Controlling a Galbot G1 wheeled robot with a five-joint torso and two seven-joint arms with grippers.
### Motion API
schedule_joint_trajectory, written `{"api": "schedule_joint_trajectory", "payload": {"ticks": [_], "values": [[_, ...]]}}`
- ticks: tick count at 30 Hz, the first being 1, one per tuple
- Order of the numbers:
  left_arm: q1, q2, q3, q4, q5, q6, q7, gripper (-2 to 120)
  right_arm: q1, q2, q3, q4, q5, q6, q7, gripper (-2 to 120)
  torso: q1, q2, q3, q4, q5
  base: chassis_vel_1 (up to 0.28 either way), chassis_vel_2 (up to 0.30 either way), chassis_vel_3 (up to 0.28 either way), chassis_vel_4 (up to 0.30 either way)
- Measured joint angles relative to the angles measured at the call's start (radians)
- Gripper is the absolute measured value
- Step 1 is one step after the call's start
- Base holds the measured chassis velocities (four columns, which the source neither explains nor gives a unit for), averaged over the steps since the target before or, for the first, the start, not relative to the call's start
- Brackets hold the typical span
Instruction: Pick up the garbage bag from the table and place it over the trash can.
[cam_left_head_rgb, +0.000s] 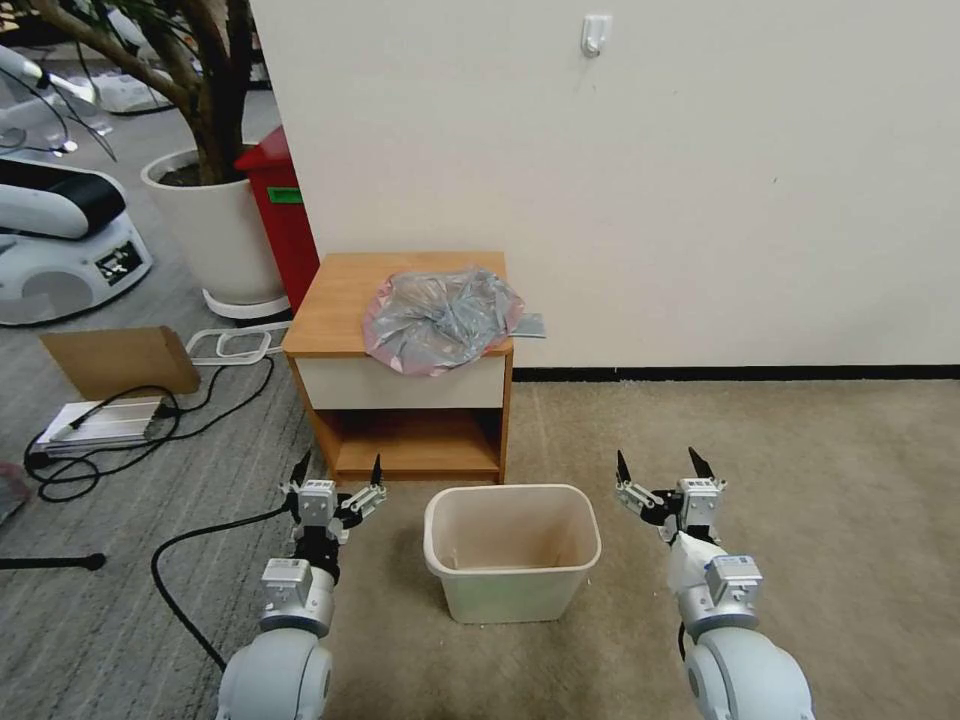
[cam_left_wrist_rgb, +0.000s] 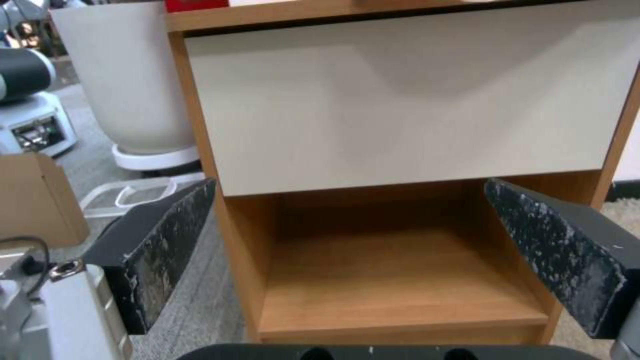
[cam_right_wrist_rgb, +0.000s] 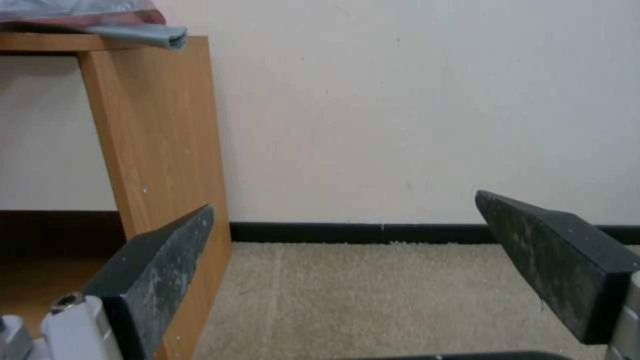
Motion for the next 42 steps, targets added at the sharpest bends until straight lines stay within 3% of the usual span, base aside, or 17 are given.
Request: {"api": "schedule_joint_trajectory", "payload": {"ticks": [42], "values": [[0.0,0.0,0.0,0.0,0.0,0.0,0.0,100,0.0,0.0,0.0,0.0,0.0,0.0,0.0,100,0.0,0.0,0.0,0.0,0.0,0.0,0.0,0.0,0.0]]}}
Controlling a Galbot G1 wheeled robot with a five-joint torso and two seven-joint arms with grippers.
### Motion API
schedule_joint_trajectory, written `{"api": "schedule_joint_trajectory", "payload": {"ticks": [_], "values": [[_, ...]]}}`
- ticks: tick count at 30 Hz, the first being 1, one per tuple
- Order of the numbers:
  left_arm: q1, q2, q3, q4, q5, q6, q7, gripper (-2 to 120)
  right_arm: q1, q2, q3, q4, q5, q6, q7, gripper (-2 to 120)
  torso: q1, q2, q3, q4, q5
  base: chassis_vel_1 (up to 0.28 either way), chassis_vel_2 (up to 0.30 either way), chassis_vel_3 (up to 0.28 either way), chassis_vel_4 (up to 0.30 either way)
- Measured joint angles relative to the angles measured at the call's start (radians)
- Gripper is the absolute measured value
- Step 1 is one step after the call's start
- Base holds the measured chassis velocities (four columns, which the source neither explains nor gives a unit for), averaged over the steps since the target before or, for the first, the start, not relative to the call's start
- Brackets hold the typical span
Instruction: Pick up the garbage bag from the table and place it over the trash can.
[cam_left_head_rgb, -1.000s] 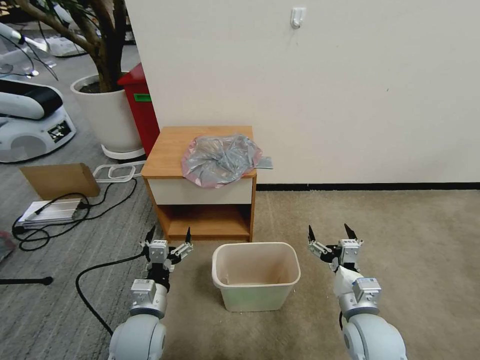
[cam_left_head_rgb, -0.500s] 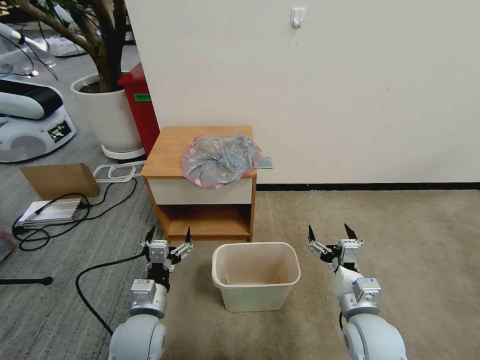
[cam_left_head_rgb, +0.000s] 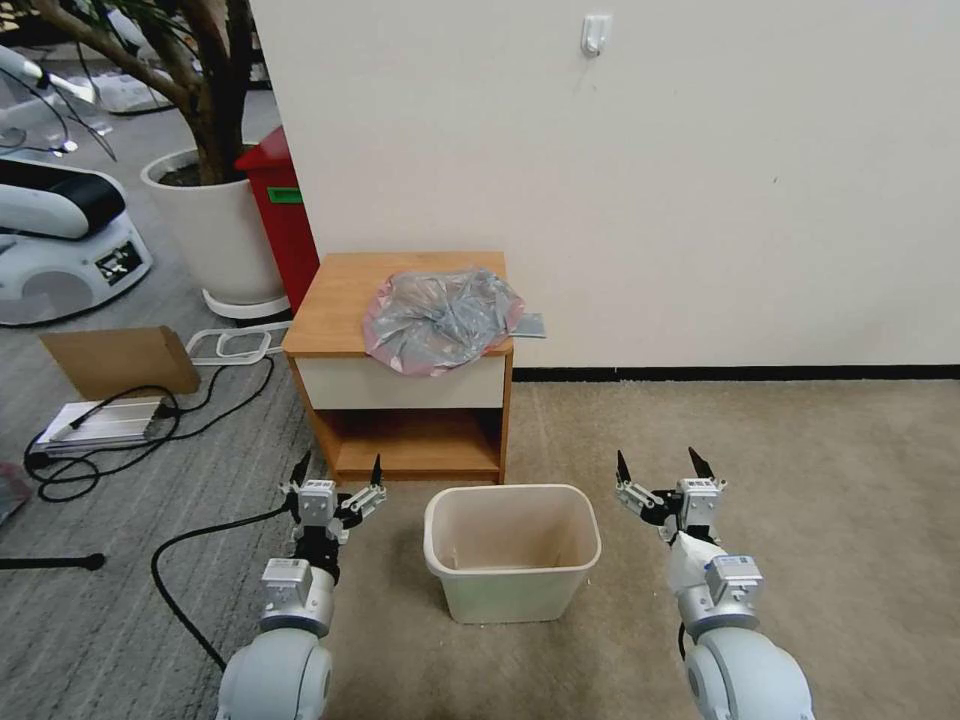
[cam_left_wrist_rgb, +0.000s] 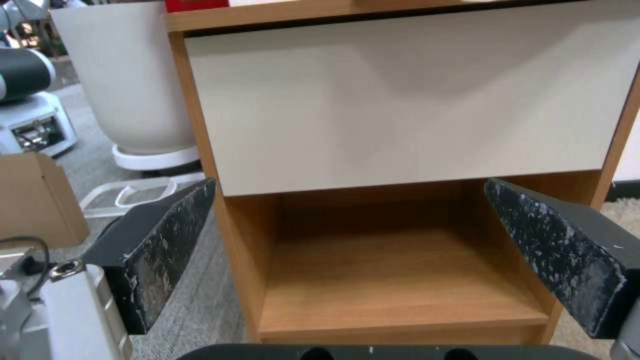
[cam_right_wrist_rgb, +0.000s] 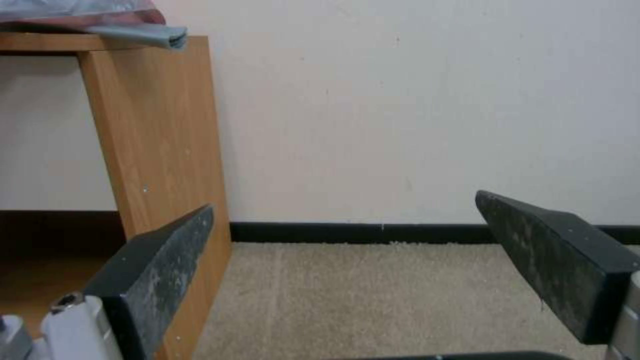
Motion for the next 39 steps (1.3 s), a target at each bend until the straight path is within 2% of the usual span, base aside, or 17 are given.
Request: {"api": "schedule_joint_trajectory", "payload": {"ticks": [9,14,18,19,21,23,28,32,33,34,35,36,37,39], "values": [[0.002,0.0,0.0,-0.002,0.0,0.0,0.0,100,-0.001,0.0,0.0,0.001,0.001,0.0,0.0,100,0.0,0.0,0.0,0.0,-0.0001,0.0,0.0,0.0,0.0],[0.048,0.007,-0.003,-0.06,-0.001,0.01,-0.012,100,-0.027,-0.009,0.016,0.063,0.036,-0.014,0.012,100,0.0,0.0,0.0,0.0,0.0,0.0,0.0,0.0,0.0],[0.145,0.022,-0.008,-0.18,-0.01,0.036,-0.04,100,-0.084,-0.03,0.05,0.194,0.111,-0.046,0.041,100,0.0,0.0,0.0,0.0001,0.0,0.0,0.0,0.0,0.0],[0.145,0.022,-0.008,-0.18,-0.01,0.036,-0.04,100,-0.084,-0.03,0.05,0.194,0.111,-0.046,0.041,100,0.0,0.0,0.0,0.0001,0.0,0.0,0.0,0.0,0.0],[0.215,0.033,-0.013,-0.267,-0.015,0.057,-0.061,100,-0.126,-0.045,0.074,0.289,0.167,-0.069,0.061,100,0.0,0.0,0.0,0.0,0.0,0.0,0.0,0.0,0.0],[0.227,0.035,-0.013,-0.281,-0.016,0.06,-0.064,100,-0.132,-0.048,0.078,0.305,0.176,-0.073,0.065,100,0.0,0.0,0.0,0.0,0.0,0.0,0.0,0.0,0.0],[0.361,0.055,-0.021,-0.448,-0.027,0.097,-0.103,100,-0.21,-0.076,0.124,0.48,0.28,-0.116,0.103,100,0.0,0.0,0.0,0.0,-0.0001,0.0,0.0,0.0,0.0],[0.42,0.076,-0.026,-0.5,-0.04,0.119,-0.126,100,-0.244,-0.089,0.144,0.51,0.325,-0.135,0.12,100,0.0,0.0,0.0,0.0001,0.0005,0.0,0.0,0.0,0.0],[0.434,0.102,-0.031,-0.505,-0.058,0.138,-0.146,100,-0.247,-0.09,0.147,0.511,0.329,-0.137,0.122,100,0.0,0.0,0.0,0.0,-0.0008,0.0,0.0,0.0,0.0],[0.453,0.135,-0.037,-0.509,-0.079,0.162,-0.171,100,-0.248,-0.09,0.147,0.511,0.331,-0.137,0.123,100,0.0,0.0,0.0,0.0001,-0.0004,0.0,0.0,0.0,0.0],[0.453,0.135,-0.037,-0.509,-0.079,0.162,-0.171,100,-0.248,-0.09,0.147,0.511,0.331,-0.137,0.123,100,0.0,0.0,0.0,0.0001,-0.0004,0.0,0.0,0.0,0.0],[0.475,0.177,-0.046,-0.509,-0.104,0.19,-0.2,100,-0.248,-0.091,0.147,0.511,0.331,-0.138,0.123,100,0.0,0.0,0.0,-0.0001,0.0009,0.0,0.0,0.0,0.0],[0.483,0.196,-0.049,-0.509,-0.115,0.202,-0.213,100,-0.248,-0.091,0.147,0.511,0.331,-0.138,0.123,100,0.0,0.0,0.0,0.0001,-0.0004,0.0,0.0,0.0,0.0],[0.486,0.206,-0.05,-0.509,-0.121,0.209,-0.219,100,-0.243,-0.106,0.12,0.496,0.37,-0.166,0.125,100,0.0,0.0,0.0,0.0,-0.0005,0.0,0.0,0.0,0.0]]}}
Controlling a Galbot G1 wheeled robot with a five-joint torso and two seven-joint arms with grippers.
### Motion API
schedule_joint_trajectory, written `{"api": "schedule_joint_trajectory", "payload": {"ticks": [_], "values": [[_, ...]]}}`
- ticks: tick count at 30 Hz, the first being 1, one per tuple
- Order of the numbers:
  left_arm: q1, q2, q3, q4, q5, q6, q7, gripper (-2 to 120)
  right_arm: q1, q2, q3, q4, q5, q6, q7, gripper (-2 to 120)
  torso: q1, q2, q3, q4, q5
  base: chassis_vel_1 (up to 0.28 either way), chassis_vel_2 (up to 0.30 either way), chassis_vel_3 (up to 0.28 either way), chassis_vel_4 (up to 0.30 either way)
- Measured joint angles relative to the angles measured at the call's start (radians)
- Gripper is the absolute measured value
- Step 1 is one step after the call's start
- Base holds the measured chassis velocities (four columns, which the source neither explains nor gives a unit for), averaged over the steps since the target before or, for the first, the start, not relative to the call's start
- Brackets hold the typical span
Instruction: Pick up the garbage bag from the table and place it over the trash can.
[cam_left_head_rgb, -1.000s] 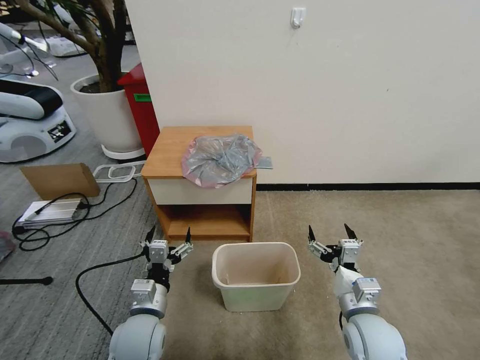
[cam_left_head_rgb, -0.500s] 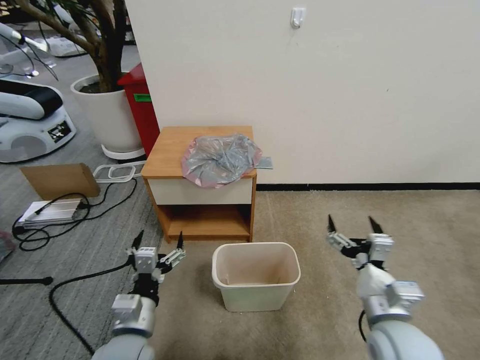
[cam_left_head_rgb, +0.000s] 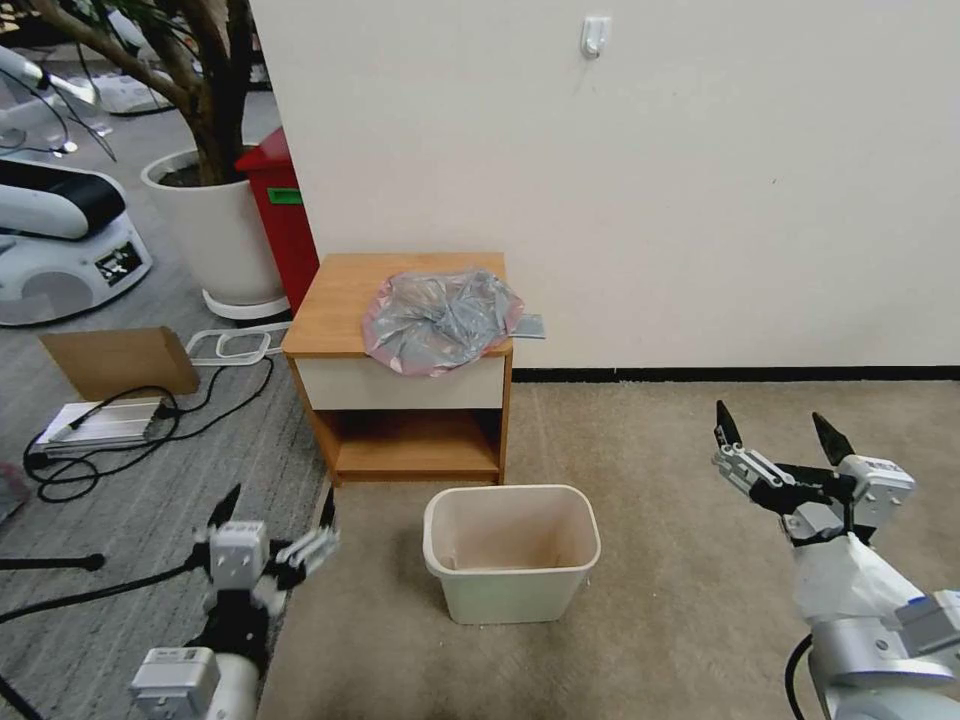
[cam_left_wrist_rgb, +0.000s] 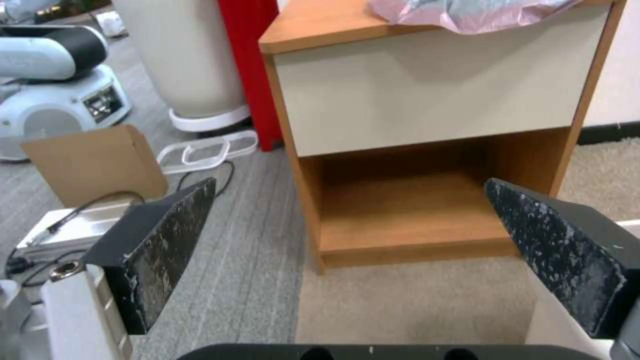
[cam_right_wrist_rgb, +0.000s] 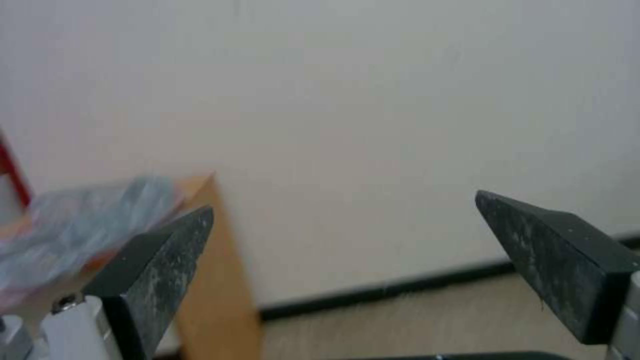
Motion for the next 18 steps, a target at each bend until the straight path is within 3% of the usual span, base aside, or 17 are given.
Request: {"api": "schedule_joint_trajectory", "payload": {"ticks": [5,12,18], "values": [[-0.002,0.004,-0.001,0.002,-0.001,0.001,-0.001,100,0.04,-0.053,-0.085,-0.061,0.071,-0.058,0.002,100,0.0,0.0,0.0,0.0002,0.0006,0.0,0.0,0.0,0.0],[-0.005,0.004,-0.001,0.004,-0.001,0.001,-0.001,100,0.086,-0.064,-0.11,-0.101,0.11,-0.059,0.002,100,0.0,0.0,0.0,0.0,0.0005,0.0,0.0,0.0,0.0],[0.027,0.027,-0.069,0.006,-0.075,-0.06,-0.004,100,0.237,-0.081,-0.139,-0.206,0.193,-0.056,0.005,100,0.0,0.0,0.0,0.0,0.0001,0.0,0.0,0.0,0.0]]}}
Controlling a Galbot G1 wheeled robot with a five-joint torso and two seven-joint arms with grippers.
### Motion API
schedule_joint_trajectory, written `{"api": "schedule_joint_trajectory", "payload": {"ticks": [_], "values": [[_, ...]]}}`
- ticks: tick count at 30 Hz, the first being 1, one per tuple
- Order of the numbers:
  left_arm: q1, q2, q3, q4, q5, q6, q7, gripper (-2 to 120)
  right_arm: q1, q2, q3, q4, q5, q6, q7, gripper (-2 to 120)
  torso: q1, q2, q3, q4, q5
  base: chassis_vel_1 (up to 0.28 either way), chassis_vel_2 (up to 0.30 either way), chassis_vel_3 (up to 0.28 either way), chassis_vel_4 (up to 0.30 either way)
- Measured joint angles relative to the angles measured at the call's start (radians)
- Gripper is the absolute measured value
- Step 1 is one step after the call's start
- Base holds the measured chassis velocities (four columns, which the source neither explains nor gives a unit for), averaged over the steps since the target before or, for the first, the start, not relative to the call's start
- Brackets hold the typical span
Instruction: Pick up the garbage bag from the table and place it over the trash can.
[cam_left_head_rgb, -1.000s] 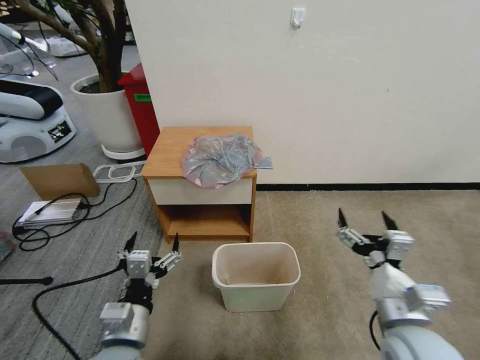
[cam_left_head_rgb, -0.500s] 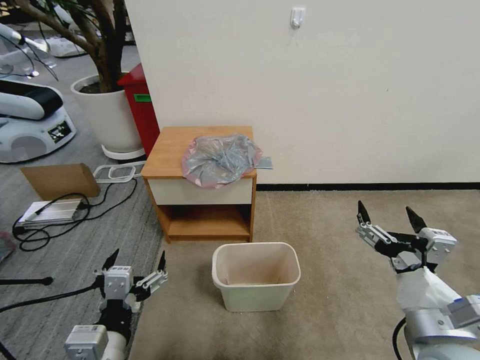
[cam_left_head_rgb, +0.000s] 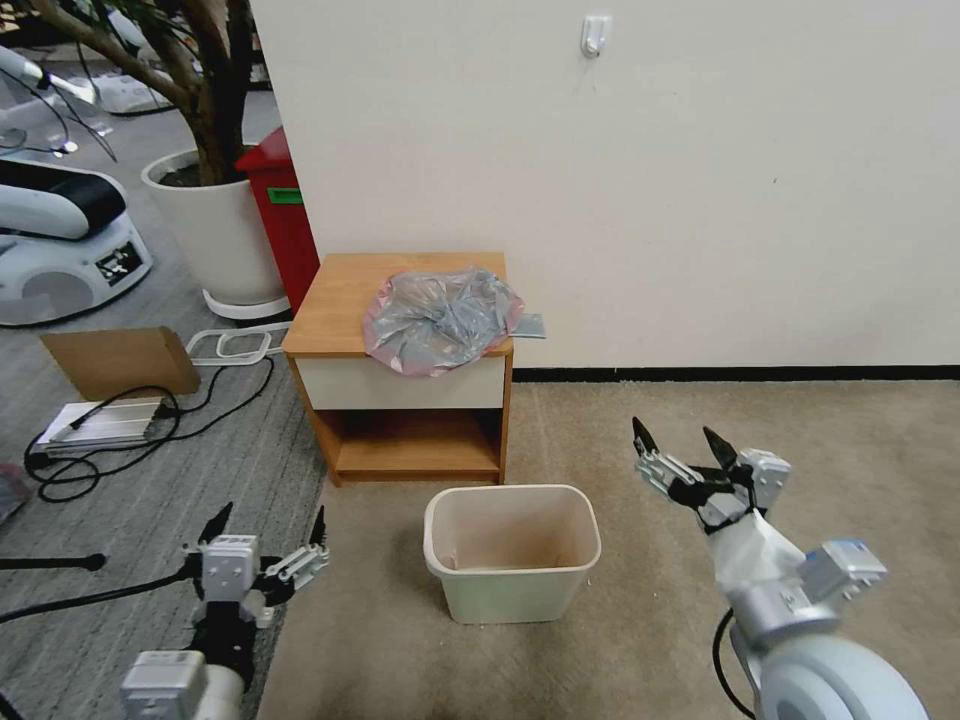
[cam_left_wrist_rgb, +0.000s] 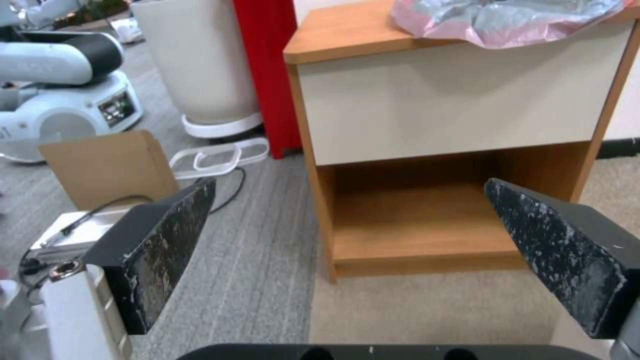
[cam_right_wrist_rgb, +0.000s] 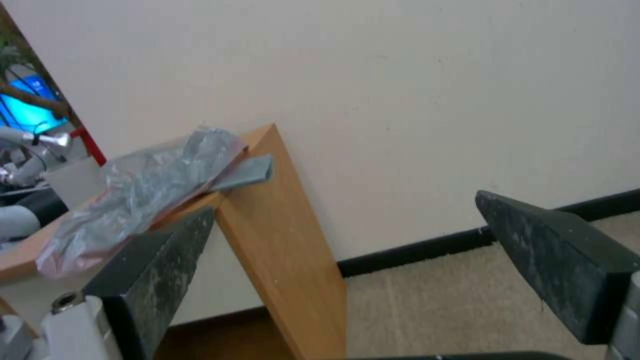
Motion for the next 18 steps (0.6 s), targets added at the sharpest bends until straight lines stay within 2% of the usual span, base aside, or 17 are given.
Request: {"api": "schedule_joint_trajectory", "payload": {"ticks": [2,4,6,7,9,12,13,16,18], "values": [[0.0,0.001,-0.001,0.0,-0.001,-0.002,0.0,100,0.032,0.002,-0.011,-0.022,0.03,0.002,0.008,100,0.0,0.0,0.0,-0.0001,0.0002,0.0,0.0,0.0,0.0],[0.0,0.001,-0.002,0.001,-0.002,-0.003,0.0,100,0.111,0.008,-0.046,-0.069,0.138,0.004,0.05,100,0.0,0.0,0.0,0.0,0.0004,0.0,0.0,0.0,0.0],[0.001,0.001,-0.01,0.001,-0.005,-0.008,0.001,100,0.203,0.021,-0.088,-0.12,0.308,0.005,0.124,100,0.0,0.0,0.0,0.0001,0.0002,0.0,0.0,0.0,0.0],[0.001,0.001,-0.01,0.001,-0.005,-0.008,0.001,100,0.203,0.021,-0.088,-0.12,0.308,0.005,0.124,100,0.0,0.0,0.0,0.0001,0.0002,0.0,0.0,0.0,0.0],[0.006,0.005,-0.07,0.001,-0.017,-0.056,0.014,100,0.314,0.04,-0.13,-0.183,0.534,0.016,0.204,100,0.0,0.0,0.0,0.0001,0.0004,0.0,0.0,0.0,0.0],[0.008,0.007,-0.095,0.002,-0.023,-0.078,0.023,100,0.433,0.067,-0.166,-0.284,0.761,0.03,0.252,100,0.0,0.0,0.0,0.0003,0.0,0.0,0.0,0.0,0.0],[0.008,0.007,-0.095,0.002,-0.023,-0.078,0.023,100,0.433,0.067,-0.166,-0.284,0.761,0.03,0.252,100,0.0,0.0,0.0,0.0003,0.0,0.0,0.0,0.0,0.0],[0.009,0.007,-0.096,0.002,-0.023,-0.08,0.025,100,0.533,0.095,-0.19,-0.396,0.911,0.037,0.256,100,0.0,0.0,0.0,0.0002,0.0003,0.0,0.0,0.0,0.0],[0.009,0.007,-0.097,0.002,-0.024,-0.081,0.025,100,0.56,0.105,-0.195,-0.428,0.941,0.038,0.253,100,0.0,0.0,0.0,0.0002,0.0002,0.0,0.0,0.0,0.0]]}}
